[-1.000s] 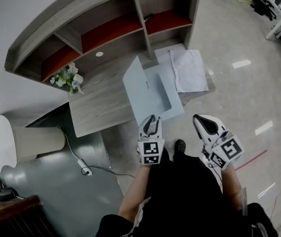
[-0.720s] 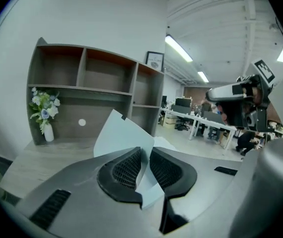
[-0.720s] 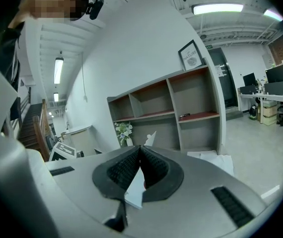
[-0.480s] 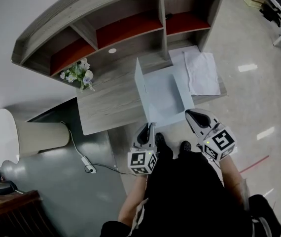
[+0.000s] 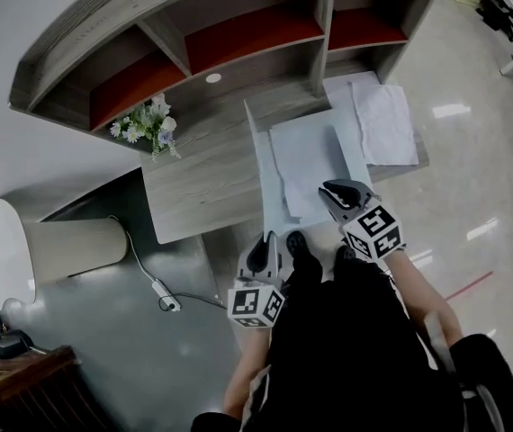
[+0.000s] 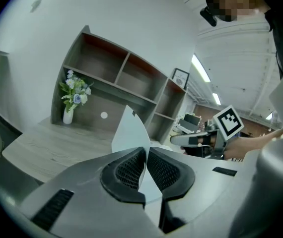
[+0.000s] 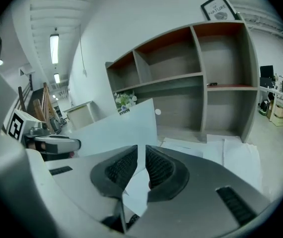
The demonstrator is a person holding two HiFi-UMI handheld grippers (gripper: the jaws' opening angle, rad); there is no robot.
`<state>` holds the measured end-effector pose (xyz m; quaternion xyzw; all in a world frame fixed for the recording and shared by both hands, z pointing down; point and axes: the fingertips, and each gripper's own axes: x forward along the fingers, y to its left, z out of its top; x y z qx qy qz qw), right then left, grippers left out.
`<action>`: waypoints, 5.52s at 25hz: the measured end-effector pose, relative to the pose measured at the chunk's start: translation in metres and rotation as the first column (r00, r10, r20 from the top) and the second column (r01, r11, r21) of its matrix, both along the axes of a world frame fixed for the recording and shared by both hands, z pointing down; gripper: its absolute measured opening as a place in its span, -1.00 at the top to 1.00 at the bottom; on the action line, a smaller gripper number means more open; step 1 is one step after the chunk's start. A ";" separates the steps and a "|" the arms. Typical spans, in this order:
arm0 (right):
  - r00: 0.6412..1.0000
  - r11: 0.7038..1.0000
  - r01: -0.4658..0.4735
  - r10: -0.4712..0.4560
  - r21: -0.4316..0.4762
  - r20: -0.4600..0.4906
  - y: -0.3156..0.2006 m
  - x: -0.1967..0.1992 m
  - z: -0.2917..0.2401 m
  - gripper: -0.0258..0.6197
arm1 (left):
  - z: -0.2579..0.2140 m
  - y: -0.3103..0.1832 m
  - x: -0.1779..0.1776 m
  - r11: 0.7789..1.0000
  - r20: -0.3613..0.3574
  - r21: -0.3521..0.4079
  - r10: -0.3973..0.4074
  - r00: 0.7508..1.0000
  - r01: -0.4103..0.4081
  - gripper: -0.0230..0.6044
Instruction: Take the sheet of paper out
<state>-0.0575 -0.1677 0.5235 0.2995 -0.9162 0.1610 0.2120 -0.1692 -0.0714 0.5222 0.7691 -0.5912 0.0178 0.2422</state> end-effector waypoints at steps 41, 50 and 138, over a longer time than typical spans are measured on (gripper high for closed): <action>0.935 0.933 0.015 -0.140 -0.358 -0.326 -0.038 -0.110 0.221 0.66 | 0.018 0.014 -0.063 0.998 -0.157 -0.049 -0.040 0.987 0.033 0.84; 0.936 0.935 0.022 -0.144 -0.355 -0.322 -0.033 -0.116 0.220 0.87 | 0.020 0.015 -0.066 0.999 -0.156 -0.043 -0.040 0.987 0.034 0.84; 0.935 0.948 -0.041 -0.075 0.316 0.345 0.199 0.237 -0.201 0.88 | -0.192 0.132 0.185 0.952 0.111 0.295 0.052 0.992 -0.083 0.88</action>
